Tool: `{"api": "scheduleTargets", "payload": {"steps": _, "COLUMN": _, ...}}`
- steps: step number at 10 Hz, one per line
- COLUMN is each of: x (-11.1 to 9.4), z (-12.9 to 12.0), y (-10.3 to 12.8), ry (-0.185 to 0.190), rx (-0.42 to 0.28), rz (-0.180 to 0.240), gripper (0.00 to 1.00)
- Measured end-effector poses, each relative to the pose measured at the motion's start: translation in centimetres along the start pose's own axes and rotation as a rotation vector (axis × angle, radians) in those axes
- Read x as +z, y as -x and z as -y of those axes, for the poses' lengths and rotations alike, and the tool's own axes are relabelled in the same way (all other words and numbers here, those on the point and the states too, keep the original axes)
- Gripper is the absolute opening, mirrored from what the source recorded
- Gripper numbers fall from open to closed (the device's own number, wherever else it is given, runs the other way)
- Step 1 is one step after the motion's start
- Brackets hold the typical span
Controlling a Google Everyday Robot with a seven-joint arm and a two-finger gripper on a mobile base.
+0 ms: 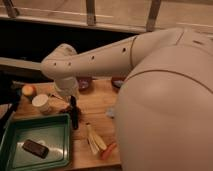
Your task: Wipe table surface with brush
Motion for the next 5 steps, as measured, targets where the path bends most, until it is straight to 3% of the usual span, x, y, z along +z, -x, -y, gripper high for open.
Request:
{"api": "scheduleTargets", "payload": {"steps": 2, "x": 0.1, "z": 5.2, "y": -0.7, "ry": -0.119, "rx": 0.086, "rz": -0.096, "gripper": 0.00}}
{"api": "scheduleTargets", "payload": {"steps": 5, "x": 0.1, "z": 8.7, "y": -1.8, "ry": -0.177, "rx": 0.179, "rz": -0.141, "gripper": 0.00}}
